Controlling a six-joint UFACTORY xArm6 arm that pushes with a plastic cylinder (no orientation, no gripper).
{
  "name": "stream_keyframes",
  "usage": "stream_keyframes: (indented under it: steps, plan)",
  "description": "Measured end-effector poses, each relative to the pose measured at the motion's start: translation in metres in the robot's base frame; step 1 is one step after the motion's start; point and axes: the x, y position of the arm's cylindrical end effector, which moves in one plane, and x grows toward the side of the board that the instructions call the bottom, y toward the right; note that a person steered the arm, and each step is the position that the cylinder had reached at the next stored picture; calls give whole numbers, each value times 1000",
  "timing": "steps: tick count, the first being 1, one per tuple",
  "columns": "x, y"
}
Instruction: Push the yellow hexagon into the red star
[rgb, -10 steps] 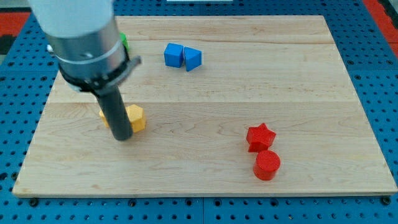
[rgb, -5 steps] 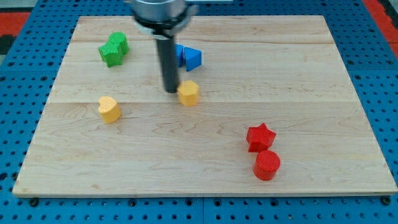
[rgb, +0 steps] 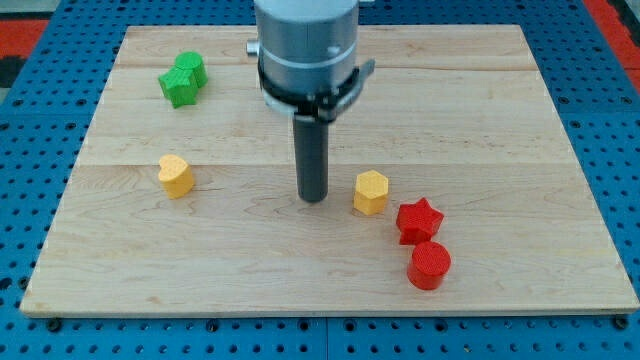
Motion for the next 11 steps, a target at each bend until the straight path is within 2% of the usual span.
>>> stream_keyframes:
  steps: [2,3,5,6,8,9,10,11]
  plan:
    - [1,73]
    - [-3,92]
    - [-5,43]
    - [-33,49]
    - [-44,124]
    - [-51,97]
    - [-90,92]
    - [-104,212]
